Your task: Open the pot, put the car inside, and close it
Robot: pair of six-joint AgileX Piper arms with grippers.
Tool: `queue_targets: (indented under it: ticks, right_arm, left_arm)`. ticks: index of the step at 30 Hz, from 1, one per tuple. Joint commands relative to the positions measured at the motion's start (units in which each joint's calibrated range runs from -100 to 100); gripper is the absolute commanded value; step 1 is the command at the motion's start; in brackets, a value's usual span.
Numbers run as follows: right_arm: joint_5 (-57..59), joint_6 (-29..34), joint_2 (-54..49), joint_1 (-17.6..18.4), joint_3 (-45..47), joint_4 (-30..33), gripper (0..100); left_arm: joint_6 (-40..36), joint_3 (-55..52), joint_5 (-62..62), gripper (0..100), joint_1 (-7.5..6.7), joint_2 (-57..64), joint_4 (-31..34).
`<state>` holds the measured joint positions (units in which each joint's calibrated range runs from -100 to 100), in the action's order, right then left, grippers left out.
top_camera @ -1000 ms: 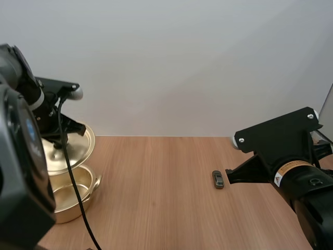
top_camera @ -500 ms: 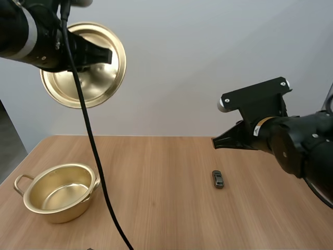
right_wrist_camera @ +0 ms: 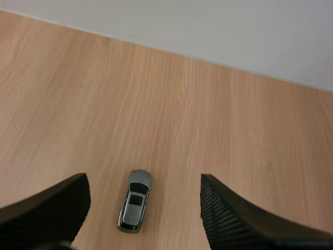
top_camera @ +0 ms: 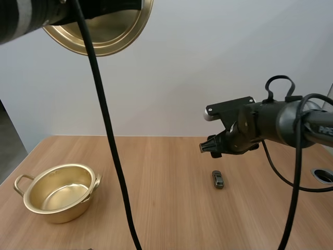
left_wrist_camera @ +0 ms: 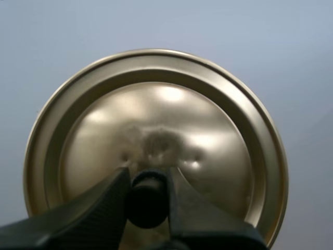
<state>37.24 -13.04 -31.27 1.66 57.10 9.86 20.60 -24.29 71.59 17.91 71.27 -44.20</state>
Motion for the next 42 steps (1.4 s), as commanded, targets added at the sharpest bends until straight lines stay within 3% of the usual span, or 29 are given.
queue_targets:
  ticks: [1, 29, 42]
  right_arm:
    - [0.3, 0.0, 2.3, 0.0, -0.6, -0.3, 100]
    - [-7.1, -1.7, 14.9, 0.0, -2.2, -1.1, 100]
    - [-4.3, -1.5, 23.4, 0.0, -6.4, -1.5, 100]
  left_arm:
    - [0.0, 0.0, 0.0, 0, 0.04, 0.0, 0.0]
    - [0.0, 0.0, 1.2, 0, 0.04, 0.0, 0.1]
    - [0.0, 0.0, 1.4, 0, 0.04, 0.0, 0.5]
